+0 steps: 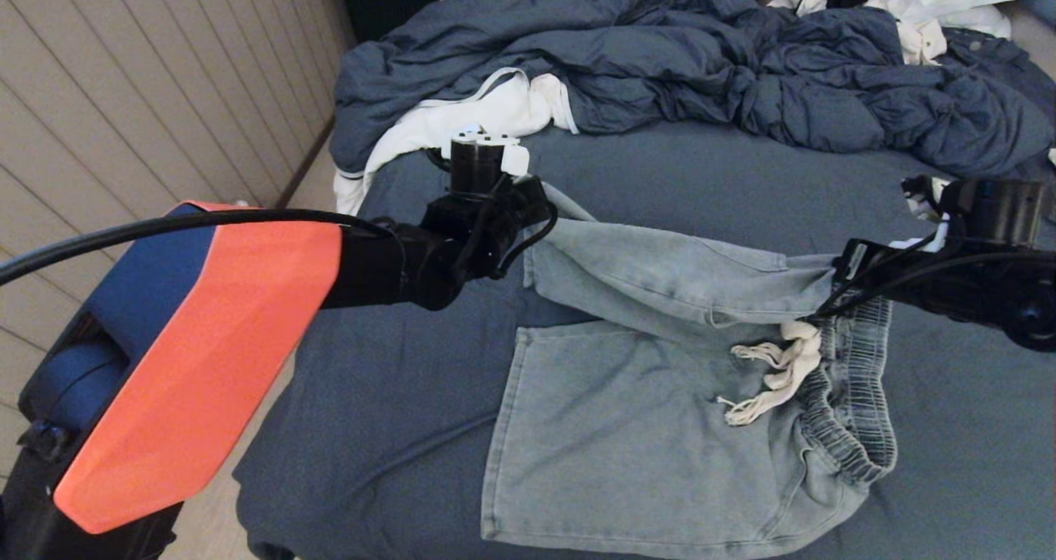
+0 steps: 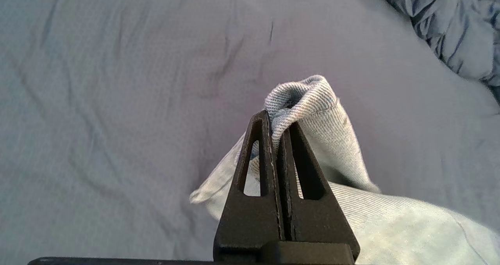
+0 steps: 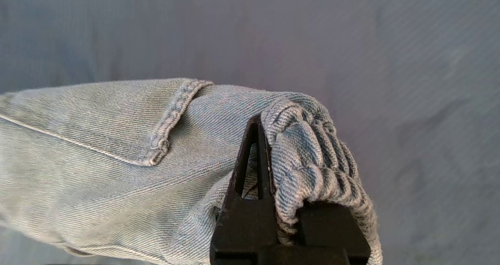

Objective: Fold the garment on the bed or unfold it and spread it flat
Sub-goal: Unford the blue shorts

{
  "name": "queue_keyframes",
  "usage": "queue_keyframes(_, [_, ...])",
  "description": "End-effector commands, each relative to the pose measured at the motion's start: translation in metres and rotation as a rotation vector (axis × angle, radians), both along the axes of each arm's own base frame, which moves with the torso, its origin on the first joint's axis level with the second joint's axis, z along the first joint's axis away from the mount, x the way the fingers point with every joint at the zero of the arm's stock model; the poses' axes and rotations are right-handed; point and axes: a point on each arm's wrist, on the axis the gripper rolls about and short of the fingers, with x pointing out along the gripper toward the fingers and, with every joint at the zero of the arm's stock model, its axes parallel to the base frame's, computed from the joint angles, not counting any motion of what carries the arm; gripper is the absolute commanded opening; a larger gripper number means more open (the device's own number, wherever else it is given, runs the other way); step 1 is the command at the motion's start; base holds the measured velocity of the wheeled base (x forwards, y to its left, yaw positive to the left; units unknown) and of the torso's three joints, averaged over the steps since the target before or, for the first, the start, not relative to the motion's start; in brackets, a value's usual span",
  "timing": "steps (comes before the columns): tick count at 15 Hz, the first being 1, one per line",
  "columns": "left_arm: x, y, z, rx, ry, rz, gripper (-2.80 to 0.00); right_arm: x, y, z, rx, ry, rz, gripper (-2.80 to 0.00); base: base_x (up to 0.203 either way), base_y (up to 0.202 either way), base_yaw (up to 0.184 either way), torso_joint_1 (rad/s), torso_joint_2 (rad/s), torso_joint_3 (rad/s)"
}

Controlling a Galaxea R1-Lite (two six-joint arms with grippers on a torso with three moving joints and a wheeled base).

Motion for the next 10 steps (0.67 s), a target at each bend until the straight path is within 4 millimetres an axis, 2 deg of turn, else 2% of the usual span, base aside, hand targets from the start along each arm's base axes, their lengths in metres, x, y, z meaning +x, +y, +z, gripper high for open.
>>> queue_keyframes(1, [0.008,-0.006,-0.017,0.031,0.006,-0.005,-2.80,0.005,-0.002,0.000,-0.015,-0.036,-0.039,-2.80,0.000,0.000,0.000,0.000,0.00,0.000])
queue_keyframes(4, [0.011,-0.010,-0.027,0.036,0.005,-0.006,-2.80,0.017,-0.006,-0.012,-0.050,-0.085,-0.132,-2.80,0.000,0.000,0.000,0.000,0.00,0.000])
queue_keyframes(8, [0.014,-0.011,-0.036,0.051,0.012,-0.008,-2.80,0.012,-0.003,-0.033,-0.075,-0.088,-0.135,-2.80,0.000,0.000,0.000,0.000,0.00,0.000])
queue_keyframes(10, [0.014,-0.012,-0.038,0.057,0.020,-0.011,-2.80,0.011,-0.003,-0.034,-0.085,-0.083,-0.127,-2.80,0.000,0.000,0.000,0.000,0.00,0.000])
